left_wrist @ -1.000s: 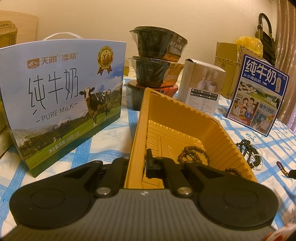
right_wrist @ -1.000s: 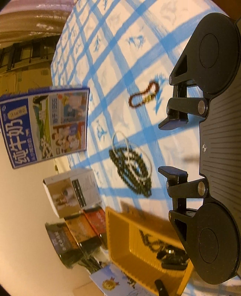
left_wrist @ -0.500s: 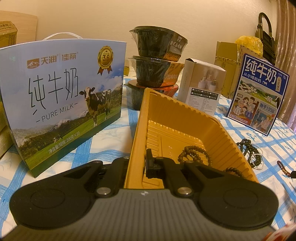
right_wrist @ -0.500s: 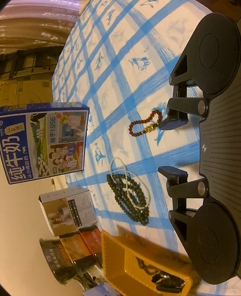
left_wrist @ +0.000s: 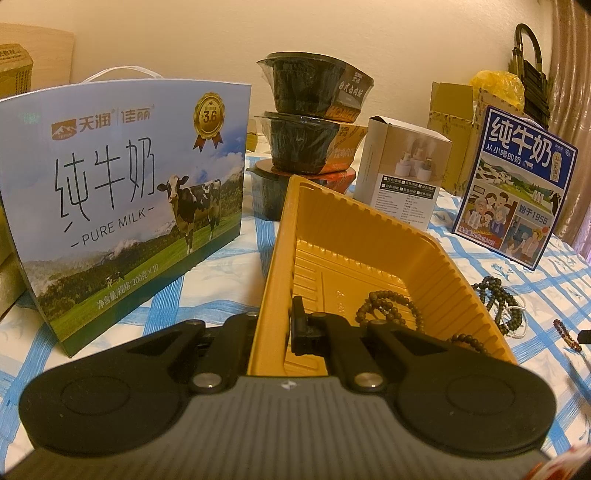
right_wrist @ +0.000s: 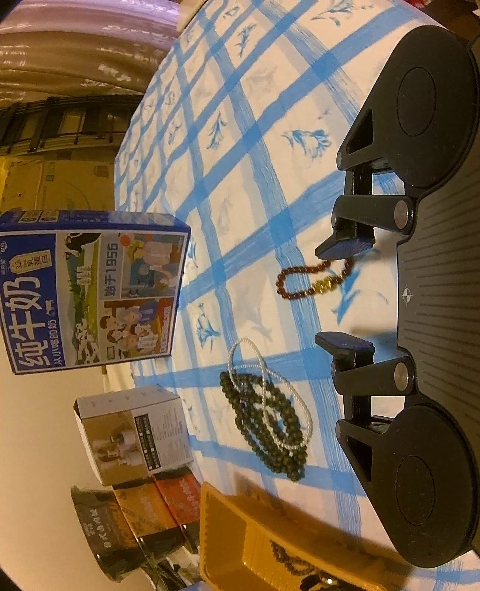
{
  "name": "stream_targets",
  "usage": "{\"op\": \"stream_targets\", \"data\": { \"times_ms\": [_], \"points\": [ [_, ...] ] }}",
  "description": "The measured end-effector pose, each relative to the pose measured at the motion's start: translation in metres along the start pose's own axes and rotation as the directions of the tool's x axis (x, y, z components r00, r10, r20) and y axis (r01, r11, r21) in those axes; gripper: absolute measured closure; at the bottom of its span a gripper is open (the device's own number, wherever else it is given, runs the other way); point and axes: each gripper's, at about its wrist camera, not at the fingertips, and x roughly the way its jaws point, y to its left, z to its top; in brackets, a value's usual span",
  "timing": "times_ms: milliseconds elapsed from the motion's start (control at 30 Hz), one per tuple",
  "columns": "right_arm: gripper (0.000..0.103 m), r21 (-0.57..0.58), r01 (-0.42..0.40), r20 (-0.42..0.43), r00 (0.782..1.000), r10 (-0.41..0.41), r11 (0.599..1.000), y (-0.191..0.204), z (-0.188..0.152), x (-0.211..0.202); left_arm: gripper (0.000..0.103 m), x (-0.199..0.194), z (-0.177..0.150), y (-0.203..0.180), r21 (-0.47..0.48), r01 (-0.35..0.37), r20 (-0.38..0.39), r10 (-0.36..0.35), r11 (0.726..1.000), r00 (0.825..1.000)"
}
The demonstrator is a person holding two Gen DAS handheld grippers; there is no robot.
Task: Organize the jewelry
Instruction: 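Move the right tool to the red bead bracelet with gold charm, then grasp the red bead bracelet by its gold charm with the right tool, then carry the red bracelet into the orange tray and open the right tool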
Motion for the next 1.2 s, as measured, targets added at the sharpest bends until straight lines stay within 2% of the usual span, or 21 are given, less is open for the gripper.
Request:
{"op": "stream_targets", "data": {
  "times_ms": [200, 500, 800, 933, 1033, 1100, 1133, 1200],
  "points": [
    [0.059, -0.026, 0.018, -0.01, 1.0, -0.019, 0.999, -0.015, 0.005, 0.016, 0.1, 0.002, 0.002, 0.0, 0.005, 0.0, 0.001, 0.0, 1.0, 1.0],
    [0.059, -0.065, -0.037, -0.04, 0.999, 0.035, 0.997, -0.015, 0.01, 0.039, 0.1, 0.002, 0.002, 0.0, 0.006, 0.0, 0.0, 0.0, 1.0, 1.0],
    [0.06, -0.067, -0.014, -0.058, 0.998, 0.01, 0.998, -0.01, 0.014, 0.057, 0.1, 0.002, 0.002, -0.001, 0.006, 0.0, 0.001, 0.0, 1.0, 1.0],
    [0.073, -0.098, -0.01, -0.067, 0.998, 0.003, 0.995, -0.005, 0.016, 0.061, 0.1, 0.002, 0.003, 0.0, 0.005, 0.0, 0.001, 0.0, 1.0, 1.0],
    [0.093, -0.117, -0.011, -0.071, 0.997, 0.003, 0.993, -0.002, 0.016, 0.061, 0.1, 0.002, 0.002, -0.001, 0.004, -0.001, 0.001, 0.001, 1.0, 1.0],
    [0.093, -0.121, -0.008, -0.069, 0.998, 0.0, 0.993, -0.001, 0.016, 0.061, 0.1, 0.002, 0.003, -0.001, 0.005, -0.001, 0.003, 0.001, 1.0, 1.0],
    [0.098, -0.12, -0.006, -0.067, 0.998, -0.002, 0.993, -0.001, 0.016, 0.06, 0.1, 0.002, 0.003, -0.001, 0.006, -0.001, 0.003, 0.001, 1.0, 1.0],
    [0.098, -0.106, -0.008, -0.064, 0.998, 0.001, 0.994, -0.001, 0.016, 0.058, 0.1, 0.002, 0.003, -0.001, 0.006, 0.001, 0.003, -0.001, 1.0, 1.0]
  ]
}}
